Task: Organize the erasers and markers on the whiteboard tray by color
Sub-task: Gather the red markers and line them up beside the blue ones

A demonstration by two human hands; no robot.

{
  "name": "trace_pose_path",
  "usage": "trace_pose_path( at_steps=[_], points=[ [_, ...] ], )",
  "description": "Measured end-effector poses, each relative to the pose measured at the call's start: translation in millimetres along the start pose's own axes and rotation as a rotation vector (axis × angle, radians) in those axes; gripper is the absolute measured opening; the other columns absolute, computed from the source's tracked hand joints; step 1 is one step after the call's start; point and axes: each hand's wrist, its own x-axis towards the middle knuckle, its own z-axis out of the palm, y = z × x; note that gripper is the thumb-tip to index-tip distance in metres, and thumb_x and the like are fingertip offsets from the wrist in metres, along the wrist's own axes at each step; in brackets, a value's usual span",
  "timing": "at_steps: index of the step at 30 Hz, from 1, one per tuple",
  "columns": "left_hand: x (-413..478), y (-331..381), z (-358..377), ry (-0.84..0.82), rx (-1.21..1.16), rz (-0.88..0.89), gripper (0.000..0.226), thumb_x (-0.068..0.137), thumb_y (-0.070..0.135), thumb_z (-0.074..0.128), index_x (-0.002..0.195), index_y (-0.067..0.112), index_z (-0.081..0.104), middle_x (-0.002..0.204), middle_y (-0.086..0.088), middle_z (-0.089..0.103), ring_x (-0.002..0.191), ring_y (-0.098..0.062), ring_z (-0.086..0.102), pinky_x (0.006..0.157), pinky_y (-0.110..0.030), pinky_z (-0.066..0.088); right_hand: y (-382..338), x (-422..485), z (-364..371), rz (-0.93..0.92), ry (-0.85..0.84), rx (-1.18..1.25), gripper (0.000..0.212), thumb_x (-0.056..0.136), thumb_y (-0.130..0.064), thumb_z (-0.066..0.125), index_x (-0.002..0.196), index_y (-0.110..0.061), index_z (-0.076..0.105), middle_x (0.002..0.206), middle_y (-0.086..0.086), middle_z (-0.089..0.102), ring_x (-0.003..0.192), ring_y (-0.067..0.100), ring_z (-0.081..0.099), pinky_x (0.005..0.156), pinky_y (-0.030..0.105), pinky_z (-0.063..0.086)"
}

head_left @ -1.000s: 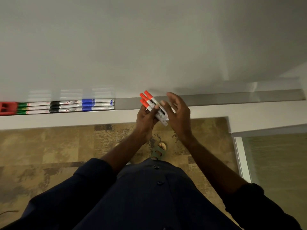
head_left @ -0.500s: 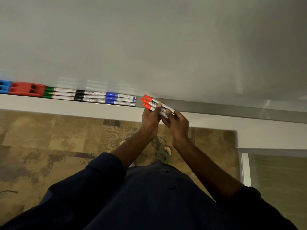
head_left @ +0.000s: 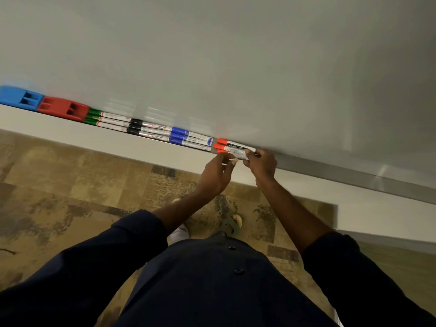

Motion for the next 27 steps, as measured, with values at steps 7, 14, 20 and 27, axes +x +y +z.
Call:
trace_pose_path(
  at_steps=[7, 14, 20, 27],
  points=[
    [22.4, -33.3, -6.7, -0.271, 0.818, 0.28, 0.083, 0.104, 0.061, 0.034, 0.164, 0.007, 0.013, 0.173, -0.014, 0.008, 0.161, -0.032, 0.005, 0.131, -0.048, 0.007, -12.6, 1.5, 12.9, -0.172, 0.036, -0.452, 0.031, 0.095, -0.023, 0.061, 0.108, 0.004, 0.067, 0.112, 0.021, 0.071, 0.109, 0.038, 0.064, 0.089, 0.037, 0.049],
    [36.1, -56.9, -15.9, -0.34, 1.037, 0.272, 0.092, 0.101, 0.068, 0.026, 0.164, 0.011, -0.007, 0.173, -0.012, -0.013, 0.16, -0.032, -0.015, 0.128, -0.051, -0.007, -7.4, -0.8, 21.6, -0.148, 0.072, -0.444, 0.03, 0.096, -0.009, 0.051, 0.12, 0.008, 0.06, 0.124, 0.023, 0.064, 0.119, 0.037, 0.058, 0.098, 0.039, 0.044],
    [42.7, -64.6, -28.6, -0.378, 1.049, 0.286, 0.091, 0.1, 0.069, 0.027, 0.164, 0.015, -0.009, 0.173, -0.01, -0.016, 0.16, -0.033, -0.015, 0.13, -0.056, 0.0, -7.0, -0.9, 25.7, -0.157, 0.079, -0.458, 0.032, 0.097, -0.01, 0.053, 0.125, 0.005, 0.059, 0.127, 0.023, 0.062, 0.122, 0.037, 0.057, 0.101, 0.039, 0.045],
    [39.0, -75.0, -58.7, -0.209, 1.043, 0.248, 0.095, 0.098, 0.075, 0.016, 0.164, 0.01, -0.005, 0.173, -0.012, -0.009, 0.161, -0.028, -0.008, 0.131, -0.05, 0.003, 21.3, -43.7, 53.2, -0.444, 0.044, -0.643, 0.06, 0.105, -0.029, 0.042, 0.156, -0.003, 0.024, 0.164, 0.016, 0.025, 0.154, 0.028, 0.02, 0.125, 0.04, 0.025]
  ],
)
